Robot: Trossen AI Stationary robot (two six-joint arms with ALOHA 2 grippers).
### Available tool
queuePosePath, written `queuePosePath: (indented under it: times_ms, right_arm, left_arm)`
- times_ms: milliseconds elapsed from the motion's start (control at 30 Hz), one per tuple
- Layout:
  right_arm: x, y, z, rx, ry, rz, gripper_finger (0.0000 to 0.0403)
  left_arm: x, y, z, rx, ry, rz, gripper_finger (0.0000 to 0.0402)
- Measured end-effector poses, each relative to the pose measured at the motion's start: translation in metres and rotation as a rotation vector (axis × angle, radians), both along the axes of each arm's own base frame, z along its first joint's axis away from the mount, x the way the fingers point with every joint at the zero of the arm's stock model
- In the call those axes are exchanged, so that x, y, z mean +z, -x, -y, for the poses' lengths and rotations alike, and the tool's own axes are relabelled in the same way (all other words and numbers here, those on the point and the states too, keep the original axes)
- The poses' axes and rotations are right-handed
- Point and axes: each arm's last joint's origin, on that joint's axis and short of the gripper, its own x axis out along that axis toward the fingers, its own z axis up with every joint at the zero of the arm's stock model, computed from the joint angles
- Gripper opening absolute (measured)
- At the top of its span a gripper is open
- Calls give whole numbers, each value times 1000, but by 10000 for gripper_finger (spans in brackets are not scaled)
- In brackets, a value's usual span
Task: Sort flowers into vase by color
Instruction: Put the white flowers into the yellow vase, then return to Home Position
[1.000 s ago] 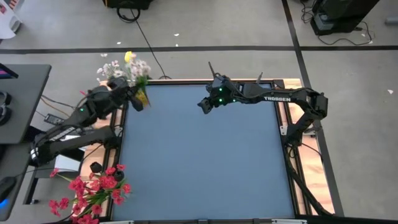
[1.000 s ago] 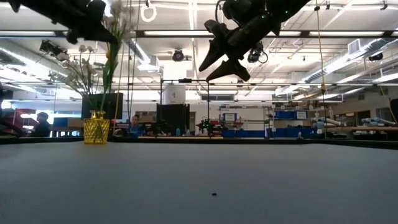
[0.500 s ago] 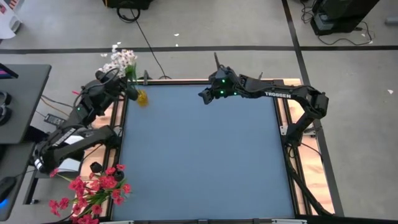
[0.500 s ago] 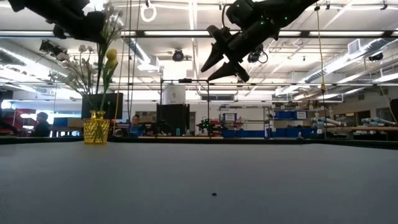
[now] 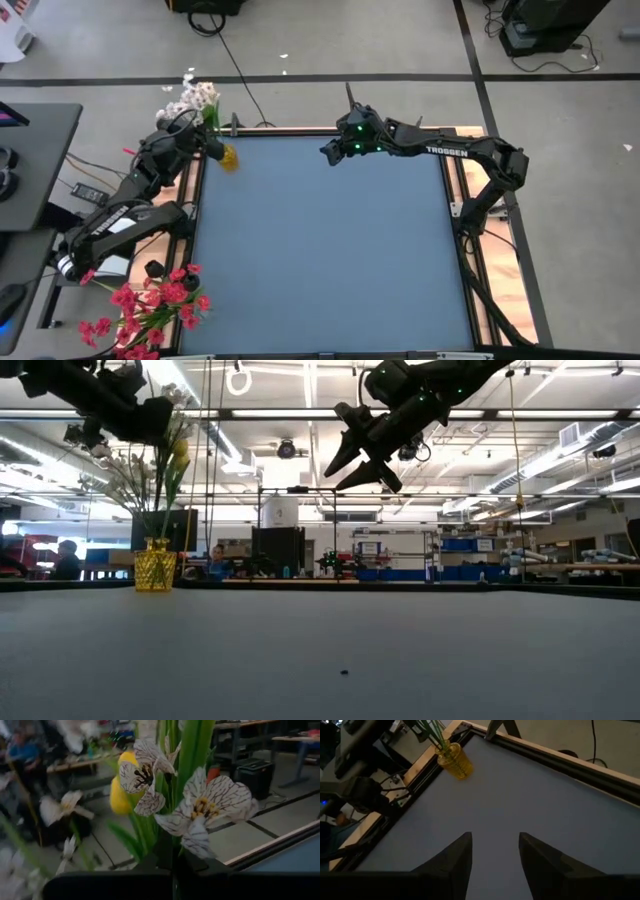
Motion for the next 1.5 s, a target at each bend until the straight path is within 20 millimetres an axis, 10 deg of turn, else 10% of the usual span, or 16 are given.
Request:
queuePosePath:
  times_ms: [467, 800, 1100, 1267, 1500]
  right_arm:
    - [-1, -1, -4, -6, -19, -1, 214]
    - [27, 5, -25, 4, 41, 64, 217]
    - [94, 52, -58, 47, 201, 213, 215]
    - [123, 79, -92, 263, 300, 296, 187]
    - [145, 117, -135, 359, 371, 343, 80]
  left_arm:
    - [-16, 5, 2, 135, 227, 141, 187]
    - [25, 25, 26, 98, 371, 83, 294]
    - [89, 49, 63, -207, 370, 137, 292]
    - [119, 38, 77, -878, 187, 190, 255]
    - [134, 3, 56, -1055, 158, 243, 181]
